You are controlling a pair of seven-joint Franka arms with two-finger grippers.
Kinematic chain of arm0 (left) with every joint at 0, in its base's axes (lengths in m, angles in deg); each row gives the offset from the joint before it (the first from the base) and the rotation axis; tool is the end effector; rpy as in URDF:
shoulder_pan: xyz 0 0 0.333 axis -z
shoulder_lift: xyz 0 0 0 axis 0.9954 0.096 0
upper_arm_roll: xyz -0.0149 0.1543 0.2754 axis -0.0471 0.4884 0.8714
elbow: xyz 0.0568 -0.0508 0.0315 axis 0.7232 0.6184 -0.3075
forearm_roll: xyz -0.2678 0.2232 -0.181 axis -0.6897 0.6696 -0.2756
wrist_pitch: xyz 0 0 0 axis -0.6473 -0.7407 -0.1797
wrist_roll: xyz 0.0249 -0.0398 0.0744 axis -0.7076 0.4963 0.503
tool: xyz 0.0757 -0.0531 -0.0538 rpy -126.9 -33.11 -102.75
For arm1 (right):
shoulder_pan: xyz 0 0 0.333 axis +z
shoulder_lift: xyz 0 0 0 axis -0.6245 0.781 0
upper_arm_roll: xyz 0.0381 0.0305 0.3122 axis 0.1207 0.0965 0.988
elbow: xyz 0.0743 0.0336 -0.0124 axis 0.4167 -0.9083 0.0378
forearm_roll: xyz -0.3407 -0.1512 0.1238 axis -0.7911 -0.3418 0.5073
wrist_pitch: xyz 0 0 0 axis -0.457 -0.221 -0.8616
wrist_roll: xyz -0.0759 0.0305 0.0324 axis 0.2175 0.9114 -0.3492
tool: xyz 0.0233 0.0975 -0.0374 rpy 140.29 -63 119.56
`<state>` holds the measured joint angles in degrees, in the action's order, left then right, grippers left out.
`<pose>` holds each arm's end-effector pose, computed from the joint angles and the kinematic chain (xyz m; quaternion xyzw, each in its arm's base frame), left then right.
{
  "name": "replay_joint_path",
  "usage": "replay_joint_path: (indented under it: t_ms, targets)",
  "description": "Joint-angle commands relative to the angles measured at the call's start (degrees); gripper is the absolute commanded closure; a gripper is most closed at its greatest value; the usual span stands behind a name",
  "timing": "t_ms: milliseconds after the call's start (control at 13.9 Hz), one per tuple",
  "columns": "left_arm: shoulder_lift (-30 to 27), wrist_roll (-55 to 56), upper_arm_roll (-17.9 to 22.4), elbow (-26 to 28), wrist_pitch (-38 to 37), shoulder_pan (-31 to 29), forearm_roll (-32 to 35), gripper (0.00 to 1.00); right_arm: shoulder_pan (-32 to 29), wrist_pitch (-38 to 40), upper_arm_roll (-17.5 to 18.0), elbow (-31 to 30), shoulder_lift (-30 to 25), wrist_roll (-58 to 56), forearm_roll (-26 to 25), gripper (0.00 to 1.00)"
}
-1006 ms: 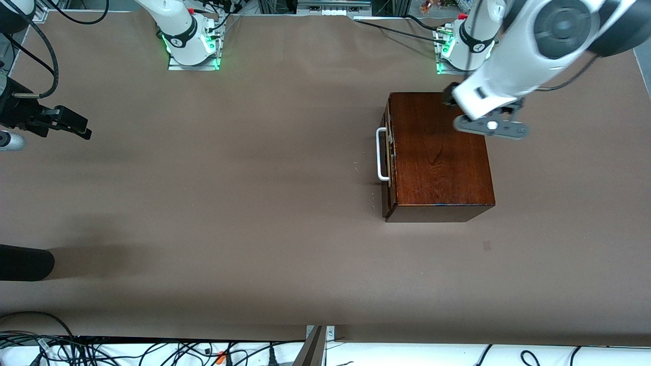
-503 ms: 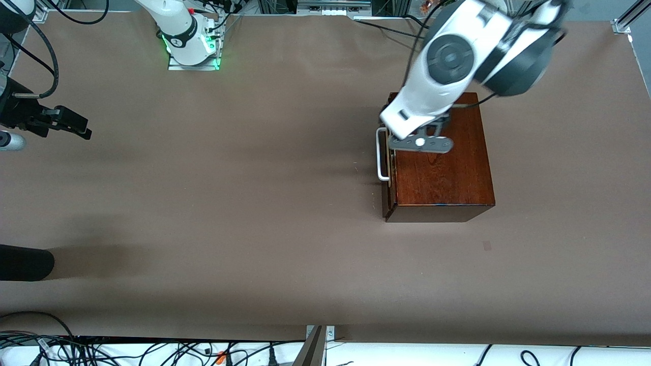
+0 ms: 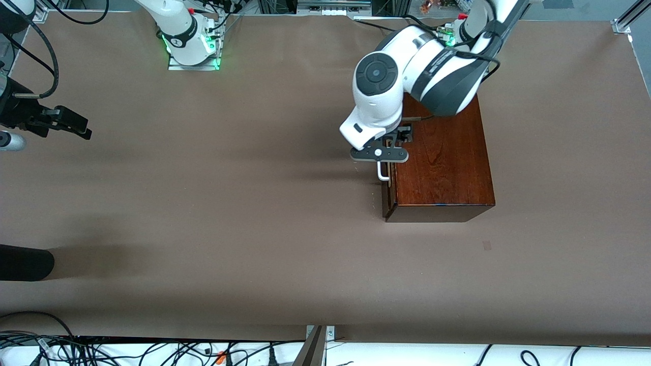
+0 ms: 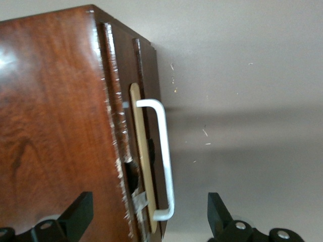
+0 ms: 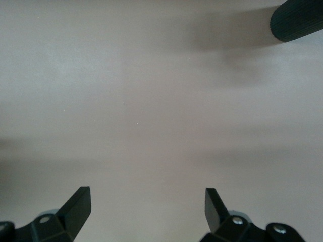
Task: Open drawer, take yellow block, close drawer
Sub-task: 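Reach the left gripper down to the white drawer handle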
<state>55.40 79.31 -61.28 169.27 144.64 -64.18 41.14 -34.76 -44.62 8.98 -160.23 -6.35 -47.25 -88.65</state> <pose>0.5184 -0.4043 0.4044 -0.9934 0.0356 0.0721 0.0822 0.5710 -0.0117 0.5871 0.9996 -0.0250 -0.0121 0.0014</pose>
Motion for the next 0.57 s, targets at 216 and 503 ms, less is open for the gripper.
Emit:
replay_joint_path:
  t_ms: [216,503]
  targets:
    - [3.8,6.2,0.4,1.1,1.8,4.6,6.4,0.0,-0.5,0.6,0.4,0.5,0.2,-0.6,0.5,0.0]
    - [4.7,9.1,0.4,4.0,5.1,5.5,10.7,0.0,-0.5,0.6,0.4,0.6,0.2,-0.6,0.5,0.0]
